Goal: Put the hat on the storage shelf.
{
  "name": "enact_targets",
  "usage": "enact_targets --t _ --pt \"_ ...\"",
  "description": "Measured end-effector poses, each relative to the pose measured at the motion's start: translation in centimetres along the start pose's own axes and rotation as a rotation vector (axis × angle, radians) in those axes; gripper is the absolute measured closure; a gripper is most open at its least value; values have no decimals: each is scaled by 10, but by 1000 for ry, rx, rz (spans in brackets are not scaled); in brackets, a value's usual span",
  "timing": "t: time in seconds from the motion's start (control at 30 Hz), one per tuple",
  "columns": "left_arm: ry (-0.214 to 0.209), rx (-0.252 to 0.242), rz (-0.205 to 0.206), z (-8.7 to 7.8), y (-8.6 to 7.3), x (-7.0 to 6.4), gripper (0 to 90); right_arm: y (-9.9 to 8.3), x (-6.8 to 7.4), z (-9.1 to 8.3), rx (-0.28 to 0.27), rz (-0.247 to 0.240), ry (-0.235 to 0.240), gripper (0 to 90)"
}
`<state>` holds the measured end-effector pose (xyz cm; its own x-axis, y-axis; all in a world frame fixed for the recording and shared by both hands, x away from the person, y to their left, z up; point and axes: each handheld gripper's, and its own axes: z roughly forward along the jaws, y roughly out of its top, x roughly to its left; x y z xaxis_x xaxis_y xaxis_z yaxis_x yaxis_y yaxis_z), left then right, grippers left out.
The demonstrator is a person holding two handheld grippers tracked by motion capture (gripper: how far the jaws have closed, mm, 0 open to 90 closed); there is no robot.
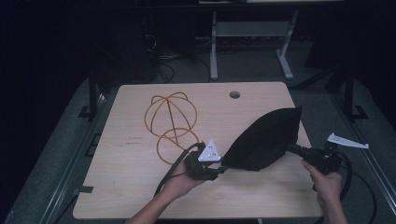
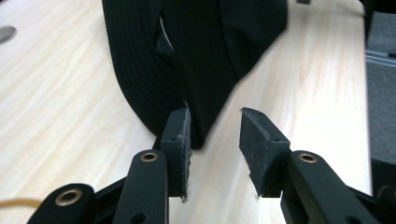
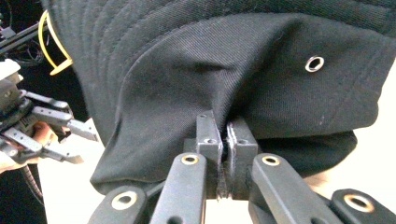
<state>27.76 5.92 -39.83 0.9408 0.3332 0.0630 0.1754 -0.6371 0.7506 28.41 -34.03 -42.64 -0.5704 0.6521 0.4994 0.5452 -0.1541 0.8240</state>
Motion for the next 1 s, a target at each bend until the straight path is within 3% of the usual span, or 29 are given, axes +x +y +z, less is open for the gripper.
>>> enact_targets --t 0.37,1.0 --pt "-61 23 9 1 -18 -16 543 22 10 -2 21 -36 -57 863" --pt "-54 18 33 2 -28 -25 505 63 34 -3 111 -103 -96 863"
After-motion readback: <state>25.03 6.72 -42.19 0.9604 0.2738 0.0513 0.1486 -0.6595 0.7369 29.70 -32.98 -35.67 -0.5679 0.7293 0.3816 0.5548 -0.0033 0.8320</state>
